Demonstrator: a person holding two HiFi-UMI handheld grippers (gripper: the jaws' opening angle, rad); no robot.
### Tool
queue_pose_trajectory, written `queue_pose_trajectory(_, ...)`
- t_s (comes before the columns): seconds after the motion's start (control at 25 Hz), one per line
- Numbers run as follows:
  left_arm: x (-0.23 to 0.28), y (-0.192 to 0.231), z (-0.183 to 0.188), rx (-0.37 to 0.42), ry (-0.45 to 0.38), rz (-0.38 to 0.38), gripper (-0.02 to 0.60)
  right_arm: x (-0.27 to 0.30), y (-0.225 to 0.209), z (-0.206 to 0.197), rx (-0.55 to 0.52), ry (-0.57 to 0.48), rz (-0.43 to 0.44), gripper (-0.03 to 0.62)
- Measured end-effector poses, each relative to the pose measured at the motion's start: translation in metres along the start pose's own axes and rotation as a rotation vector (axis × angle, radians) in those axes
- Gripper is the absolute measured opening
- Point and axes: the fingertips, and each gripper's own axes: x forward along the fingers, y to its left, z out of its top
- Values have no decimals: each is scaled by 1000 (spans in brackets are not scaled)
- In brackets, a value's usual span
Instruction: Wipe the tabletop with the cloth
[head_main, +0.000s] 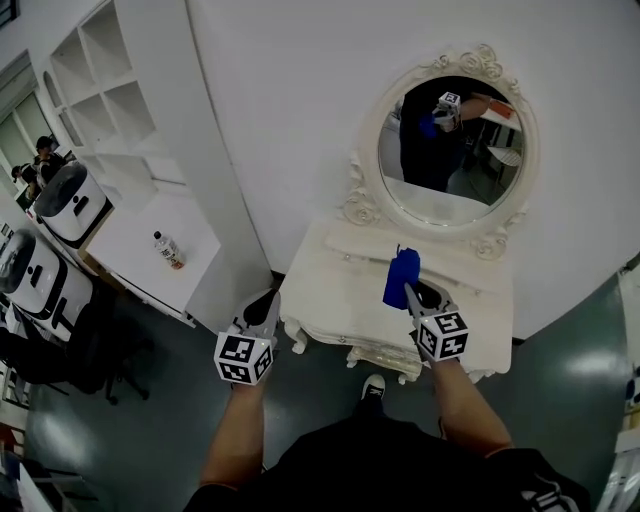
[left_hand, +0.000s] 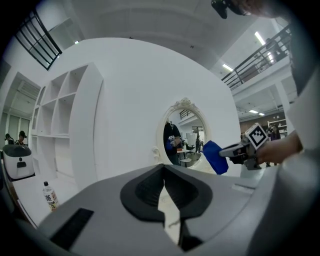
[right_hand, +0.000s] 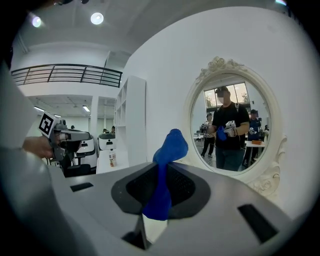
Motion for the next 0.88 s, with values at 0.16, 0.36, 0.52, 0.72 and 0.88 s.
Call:
queue_pose_trajectory(0.16,51,22,8,2,9,22,14,53,-30,14,7,-6,25,43)
queue_pose_trajectory(0.36,120,36,19,5,23,39,14,111,-72,27,11,2,65,43)
queue_pose_trajectory(0.52,168,45,23,-2,33,60,14,149,-106,36,8,8,92,43)
queue_pose_trajectory(0.72,215,48,24,-4,50,76,14,182,-135,40,16,15,125,43)
queue_pose_trajectory(0.88,241,48,23,-2,66,66,14,198,-148,39,28,20,134,43)
